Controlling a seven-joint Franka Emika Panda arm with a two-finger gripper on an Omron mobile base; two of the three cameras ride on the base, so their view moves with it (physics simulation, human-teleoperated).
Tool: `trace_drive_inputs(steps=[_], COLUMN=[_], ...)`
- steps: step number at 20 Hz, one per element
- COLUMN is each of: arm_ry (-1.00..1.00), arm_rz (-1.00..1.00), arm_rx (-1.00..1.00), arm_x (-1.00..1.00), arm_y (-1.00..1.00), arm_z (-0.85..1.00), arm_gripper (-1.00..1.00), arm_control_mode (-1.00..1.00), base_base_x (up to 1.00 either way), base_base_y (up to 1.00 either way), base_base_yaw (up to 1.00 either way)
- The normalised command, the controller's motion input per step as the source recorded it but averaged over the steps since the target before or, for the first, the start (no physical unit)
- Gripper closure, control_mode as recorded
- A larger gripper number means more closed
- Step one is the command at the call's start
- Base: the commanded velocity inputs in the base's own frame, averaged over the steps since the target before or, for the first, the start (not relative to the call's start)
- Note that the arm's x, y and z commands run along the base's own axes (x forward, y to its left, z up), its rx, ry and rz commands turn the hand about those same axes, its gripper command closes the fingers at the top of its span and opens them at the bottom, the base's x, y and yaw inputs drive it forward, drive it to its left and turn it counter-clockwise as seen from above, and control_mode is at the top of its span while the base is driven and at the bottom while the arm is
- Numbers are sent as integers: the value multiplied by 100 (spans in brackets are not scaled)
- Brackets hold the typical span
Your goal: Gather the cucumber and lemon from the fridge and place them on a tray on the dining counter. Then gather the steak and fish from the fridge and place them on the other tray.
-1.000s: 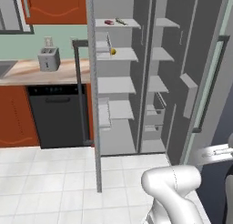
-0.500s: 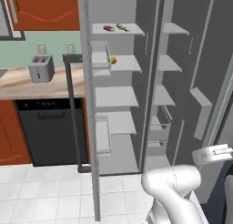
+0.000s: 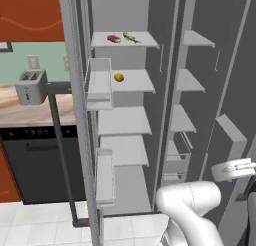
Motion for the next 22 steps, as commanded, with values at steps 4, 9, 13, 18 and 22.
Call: trace_drive_inputs(steps=[4,9,13,18,22], arm_ry=[0,0,0,5,16], arm_rz=[0,0,0,-5,-9], arm_rx=[0,0,0,4,0], arm_x=[0,0,0,59,100], arm_y=[0,0,0,0,14], arm_z=[0,0,0,0,0], arm_gripper=[-100,-100,-100,-100,-100], arm_control_mode=[100,100,100,-100,-100], base_base_x=[74,73,72,31,0], base_base_y=[-26,-26,-20,-3,0], base_base_yaw=[0,0,-1,-1,0])
